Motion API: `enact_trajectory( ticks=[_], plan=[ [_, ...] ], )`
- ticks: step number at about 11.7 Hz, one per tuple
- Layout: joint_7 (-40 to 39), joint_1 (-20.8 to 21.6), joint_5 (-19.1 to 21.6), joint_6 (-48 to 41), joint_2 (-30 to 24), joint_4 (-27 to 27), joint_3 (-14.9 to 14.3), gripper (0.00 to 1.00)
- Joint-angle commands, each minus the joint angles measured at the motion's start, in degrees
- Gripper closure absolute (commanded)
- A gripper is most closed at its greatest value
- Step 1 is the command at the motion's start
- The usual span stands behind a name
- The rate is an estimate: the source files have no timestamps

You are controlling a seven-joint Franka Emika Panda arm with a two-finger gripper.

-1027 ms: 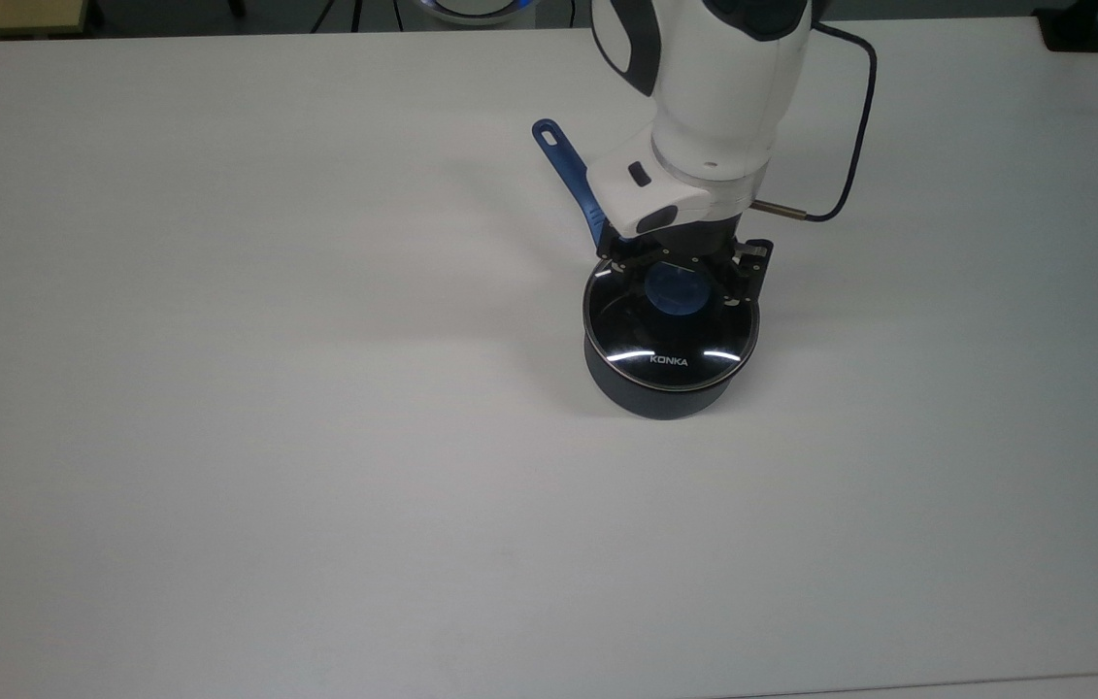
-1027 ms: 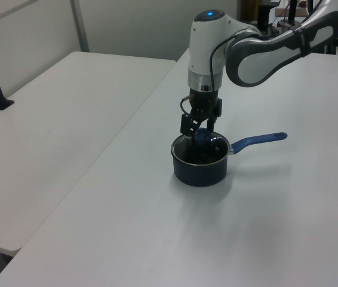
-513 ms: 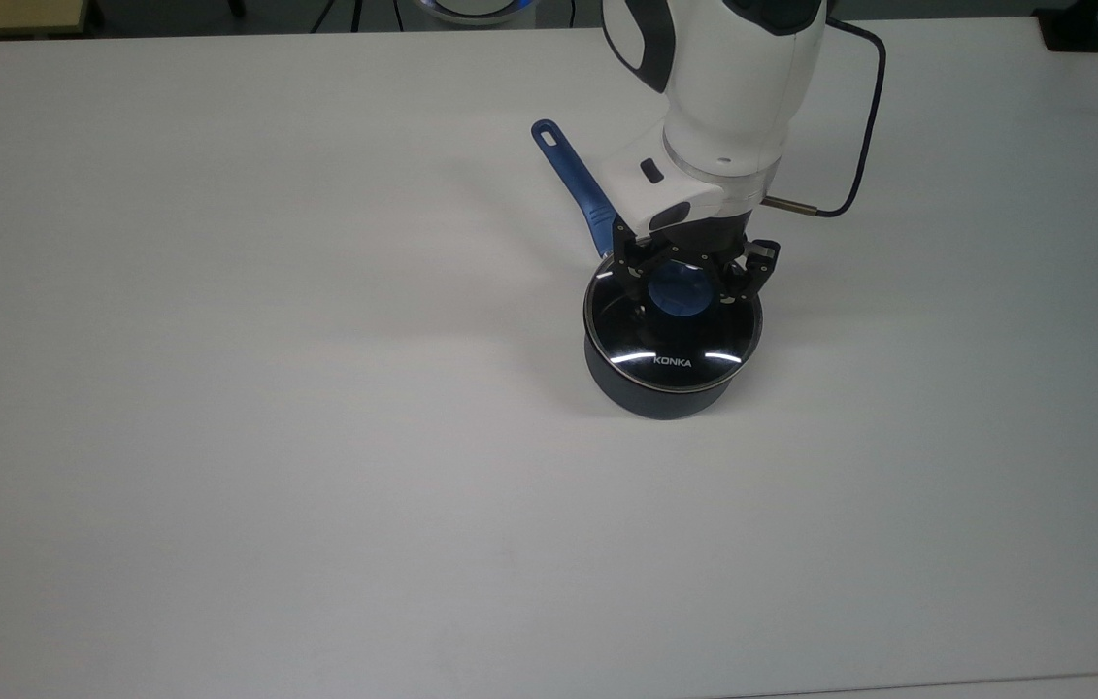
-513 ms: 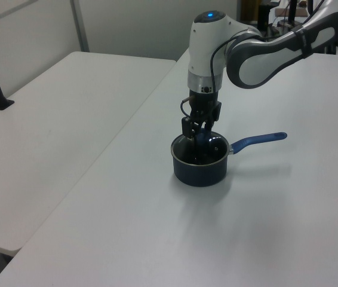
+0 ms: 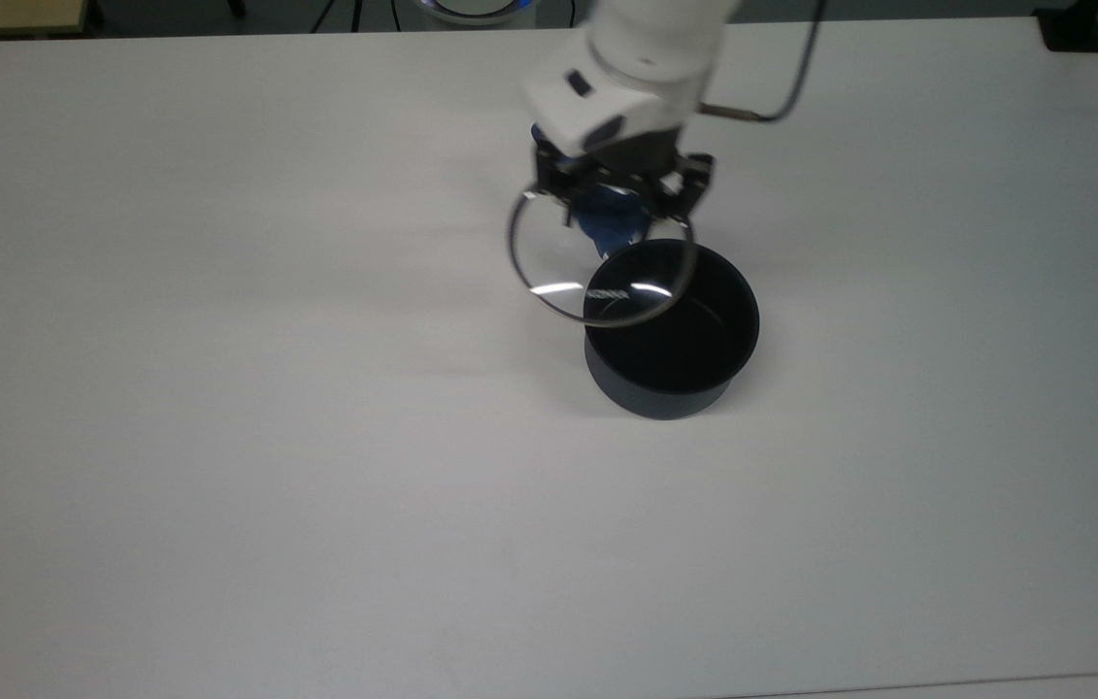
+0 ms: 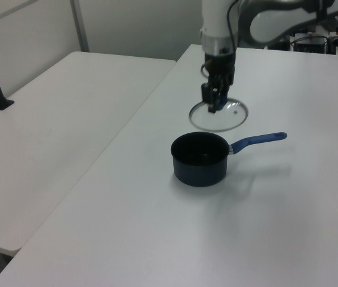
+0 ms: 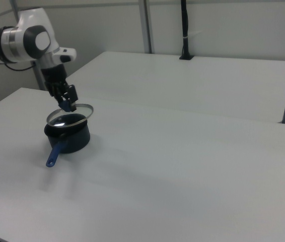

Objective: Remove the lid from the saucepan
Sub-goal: 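Lift the glass lid off the pot and carry it beside the handle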

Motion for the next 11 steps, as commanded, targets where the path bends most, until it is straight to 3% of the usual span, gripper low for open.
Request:
enact_trajectory(
  ticks=[1,3,7,11],
  plan=[
    [-20.22,-10.84,5.89,-1.01,-11.71,-11.95,0.97,0.55],
    [-30.27,-17.61,6.01,4.05,-17.10,-21.88,0.89,0.55],
    [-38.64,-26.24,4.43,20.83,-17.64,-36.74,0.80,0.55],
    [-39.02,-26.70,3.63,26.32,-14.05,-38.98,0.80,0.55]
  ],
)
